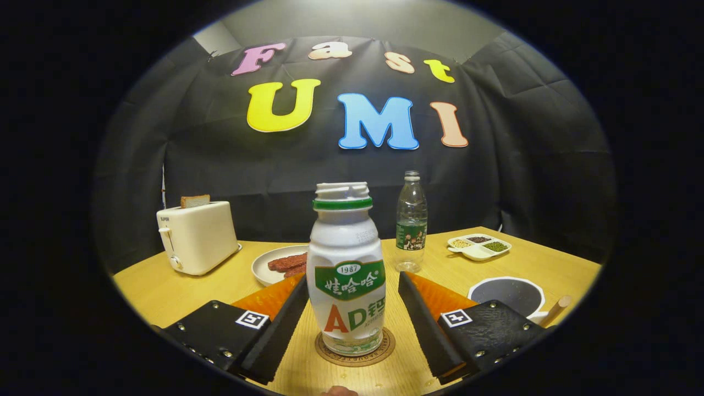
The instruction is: Take the bottle from table, then pour the juice into the cup, finally place the bottle on the coaster
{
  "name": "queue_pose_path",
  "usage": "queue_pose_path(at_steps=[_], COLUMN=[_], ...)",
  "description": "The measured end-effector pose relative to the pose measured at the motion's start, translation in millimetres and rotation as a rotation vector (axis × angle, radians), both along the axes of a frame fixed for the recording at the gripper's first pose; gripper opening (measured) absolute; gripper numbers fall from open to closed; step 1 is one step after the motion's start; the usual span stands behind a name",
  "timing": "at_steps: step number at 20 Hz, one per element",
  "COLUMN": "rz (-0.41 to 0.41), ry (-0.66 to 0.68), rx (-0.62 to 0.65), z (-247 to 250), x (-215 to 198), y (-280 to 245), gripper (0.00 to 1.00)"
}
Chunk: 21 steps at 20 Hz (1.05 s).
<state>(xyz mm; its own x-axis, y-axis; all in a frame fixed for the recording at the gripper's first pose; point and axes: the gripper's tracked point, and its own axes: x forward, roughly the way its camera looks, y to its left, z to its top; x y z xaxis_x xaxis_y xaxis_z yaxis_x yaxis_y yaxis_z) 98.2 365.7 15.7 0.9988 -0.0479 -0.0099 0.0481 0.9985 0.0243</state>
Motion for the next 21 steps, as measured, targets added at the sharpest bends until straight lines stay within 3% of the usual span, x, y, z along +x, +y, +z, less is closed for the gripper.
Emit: queue_pose_path(at_steps=[6,10,21], rz=[0.016,0.081,0.108], ry=[-0.04,-0.096,-0.104], rx=[0.005,0.023,-0.048], z=[33.1,69.2,115.1], x=[-24.7,-46.8,-91.2], y=[-7.3,4.3,0.0], gripper=[0.98,0.98,0.98])
